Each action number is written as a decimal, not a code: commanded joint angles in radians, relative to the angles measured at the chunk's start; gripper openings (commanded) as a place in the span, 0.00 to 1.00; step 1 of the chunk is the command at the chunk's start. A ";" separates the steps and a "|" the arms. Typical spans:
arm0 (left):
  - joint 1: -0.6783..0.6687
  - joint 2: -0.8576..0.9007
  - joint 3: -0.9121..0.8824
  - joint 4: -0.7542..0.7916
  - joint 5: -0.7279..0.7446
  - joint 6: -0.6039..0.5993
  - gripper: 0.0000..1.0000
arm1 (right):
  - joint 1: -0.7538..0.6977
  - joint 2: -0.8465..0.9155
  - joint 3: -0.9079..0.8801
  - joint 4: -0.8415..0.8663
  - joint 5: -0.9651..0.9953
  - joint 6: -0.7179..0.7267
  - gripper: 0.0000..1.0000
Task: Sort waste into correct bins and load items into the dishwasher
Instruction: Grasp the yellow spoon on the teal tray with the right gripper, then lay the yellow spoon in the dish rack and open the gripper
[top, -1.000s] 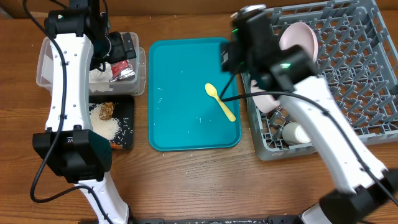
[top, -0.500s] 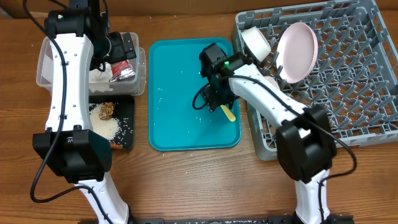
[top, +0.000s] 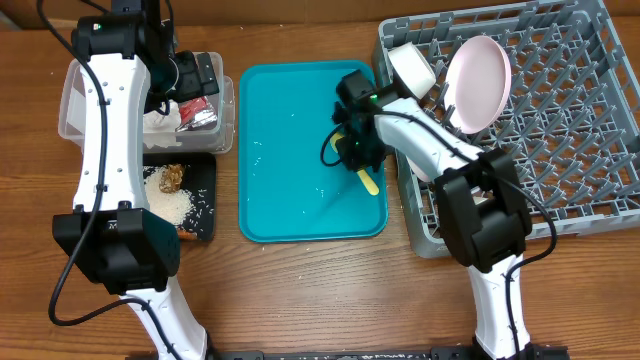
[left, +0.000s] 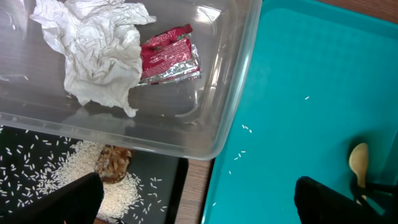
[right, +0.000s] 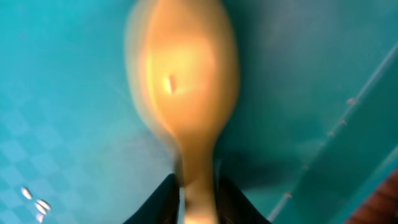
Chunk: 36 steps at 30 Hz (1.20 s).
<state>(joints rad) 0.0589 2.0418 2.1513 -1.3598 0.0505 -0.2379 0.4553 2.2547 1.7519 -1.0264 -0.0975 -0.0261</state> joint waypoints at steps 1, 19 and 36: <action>-0.007 -0.013 0.024 0.003 -0.006 -0.021 1.00 | -0.008 0.014 0.001 -0.019 -0.055 -0.005 0.11; -0.007 -0.013 0.024 0.003 -0.006 -0.021 1.00 | -0.013 -0.211 0.294 -0.333 -0.368 0.022 0.04; -0.007 -0.013 0.024 0.003 -0.006 -0.021 1.00 | -0.523 -0.537 0.150 -0.510 0.154 0.919 0.04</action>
<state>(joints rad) 0.0589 2.0418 2.1513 -1.3598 0.0505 -0.2382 -0.0372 1.7176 1.9915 -1.5574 -0.0322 0.6067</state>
